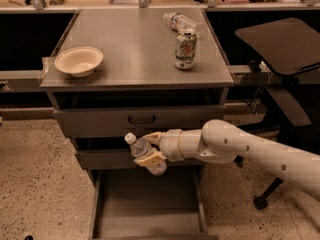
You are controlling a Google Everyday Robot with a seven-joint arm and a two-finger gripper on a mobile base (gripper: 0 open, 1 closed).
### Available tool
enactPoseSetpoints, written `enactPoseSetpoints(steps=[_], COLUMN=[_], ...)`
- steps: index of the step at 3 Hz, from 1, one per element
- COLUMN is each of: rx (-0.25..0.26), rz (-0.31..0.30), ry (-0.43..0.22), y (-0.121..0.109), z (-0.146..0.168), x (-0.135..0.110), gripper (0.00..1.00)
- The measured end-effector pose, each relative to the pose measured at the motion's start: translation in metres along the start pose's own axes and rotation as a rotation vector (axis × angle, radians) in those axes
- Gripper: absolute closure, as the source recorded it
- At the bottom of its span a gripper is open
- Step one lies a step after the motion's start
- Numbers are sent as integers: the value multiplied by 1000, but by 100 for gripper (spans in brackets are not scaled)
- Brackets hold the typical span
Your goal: Place blue plastic bottle into bottom drawer
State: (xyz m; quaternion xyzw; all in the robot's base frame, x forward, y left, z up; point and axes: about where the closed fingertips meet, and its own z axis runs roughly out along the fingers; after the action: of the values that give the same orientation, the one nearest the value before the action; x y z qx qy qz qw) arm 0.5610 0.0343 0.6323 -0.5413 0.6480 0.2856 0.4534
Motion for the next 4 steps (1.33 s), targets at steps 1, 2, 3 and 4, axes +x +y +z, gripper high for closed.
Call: enactPoseSetpoints(steps=[1, 2, 3, 4], rx=[-24, -80, -160, -176], rz=[14, 18, 23, 34], ry=[98, 235, 332, 349], y=[-14, -1, 22, 30], z=[36, 72, 95, 99], x=[69, 163, 240, 257], gripper=[100, 100, 100, 100])
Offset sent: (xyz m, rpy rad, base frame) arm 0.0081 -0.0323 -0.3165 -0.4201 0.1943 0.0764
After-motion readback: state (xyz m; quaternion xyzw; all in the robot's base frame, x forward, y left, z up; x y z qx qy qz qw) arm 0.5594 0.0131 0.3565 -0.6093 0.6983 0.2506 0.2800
